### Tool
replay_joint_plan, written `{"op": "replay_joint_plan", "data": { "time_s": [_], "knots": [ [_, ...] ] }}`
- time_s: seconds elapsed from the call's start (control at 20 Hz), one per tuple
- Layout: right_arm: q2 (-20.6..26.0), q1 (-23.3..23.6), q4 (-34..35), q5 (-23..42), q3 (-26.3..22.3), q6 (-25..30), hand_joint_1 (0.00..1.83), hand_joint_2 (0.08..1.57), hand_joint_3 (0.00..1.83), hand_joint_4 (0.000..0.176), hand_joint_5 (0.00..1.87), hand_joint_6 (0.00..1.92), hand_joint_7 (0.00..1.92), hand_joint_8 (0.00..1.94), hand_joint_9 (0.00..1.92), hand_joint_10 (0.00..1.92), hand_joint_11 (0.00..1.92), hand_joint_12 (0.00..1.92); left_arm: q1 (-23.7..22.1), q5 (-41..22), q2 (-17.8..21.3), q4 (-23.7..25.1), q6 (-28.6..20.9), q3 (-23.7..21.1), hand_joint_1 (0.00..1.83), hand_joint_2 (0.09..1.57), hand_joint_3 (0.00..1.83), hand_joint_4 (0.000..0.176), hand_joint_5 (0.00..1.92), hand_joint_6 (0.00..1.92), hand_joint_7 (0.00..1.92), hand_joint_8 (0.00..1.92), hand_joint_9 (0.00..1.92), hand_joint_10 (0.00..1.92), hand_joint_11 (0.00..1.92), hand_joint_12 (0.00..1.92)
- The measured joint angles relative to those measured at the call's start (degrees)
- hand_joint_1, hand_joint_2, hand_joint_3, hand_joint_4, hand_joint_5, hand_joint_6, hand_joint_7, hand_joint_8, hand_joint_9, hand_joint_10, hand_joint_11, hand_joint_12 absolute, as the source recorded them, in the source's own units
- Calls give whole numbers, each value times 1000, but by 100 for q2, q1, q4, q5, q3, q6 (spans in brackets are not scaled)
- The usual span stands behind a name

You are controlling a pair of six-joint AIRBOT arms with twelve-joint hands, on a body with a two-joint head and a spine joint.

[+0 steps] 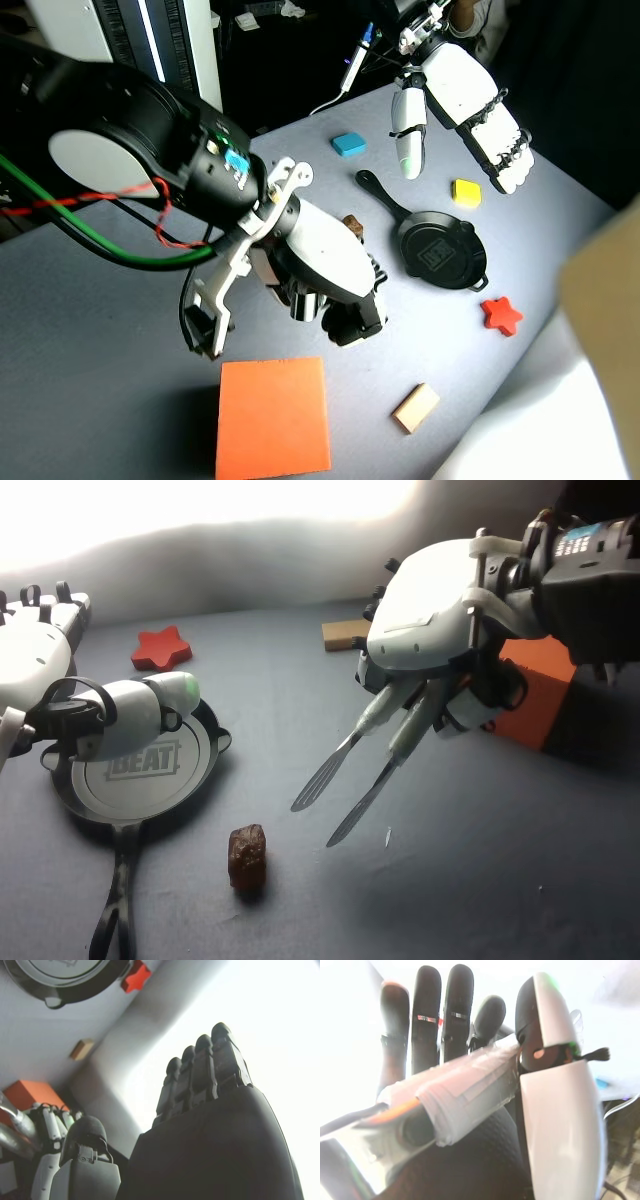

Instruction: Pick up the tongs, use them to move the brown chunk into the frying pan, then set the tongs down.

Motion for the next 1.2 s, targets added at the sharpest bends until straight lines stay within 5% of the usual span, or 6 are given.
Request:
{"op": "replay_joint_plan", "data": {
  "time_s": [0.2,0.6,0.9,1.05,1.2],
  "knots": [
    [317,35,-15,11,-461,643,1099,1219,0,0,780,1277,1055,192,788,746,516,1528,0,0,0,-4,0,0,0,1134,0,0,0,0,0,0,4,2,22,11],
    [664,-444,9,1126,-1126,804,1085,1235,2,0,748,1325,1043,178,774,730,492,1530,0,-4,0,-31,0,-7,0,1141,2,0,0,0,0,0,0,0,8,7],
    [761,-802,739,1985,-1394,442,1084,1237,1,0,743,1332,1047,187,777,747,521,1516,0,-7,0,-87,0,-11,0,1137,1,0,0,0,0,0,0,0,0,1],
    [765,-872,1930,2382,-1394,-535,1094,1226,0,0,762,1304,1055,201,785,765,516,1518,0,-9,0,-81,0,-11,0,1125,0,0,0,0,0,0,0,0,0,0],
    [673,-1012,6013,3327,-1526,-4406,1083,1239,4,0,736,1342,1042,205,770,770,514,1524,-15,-7,0,-103,0,-11,0,1121,0,0,0,0,0,0,0,0,0,0]
  ]
}}
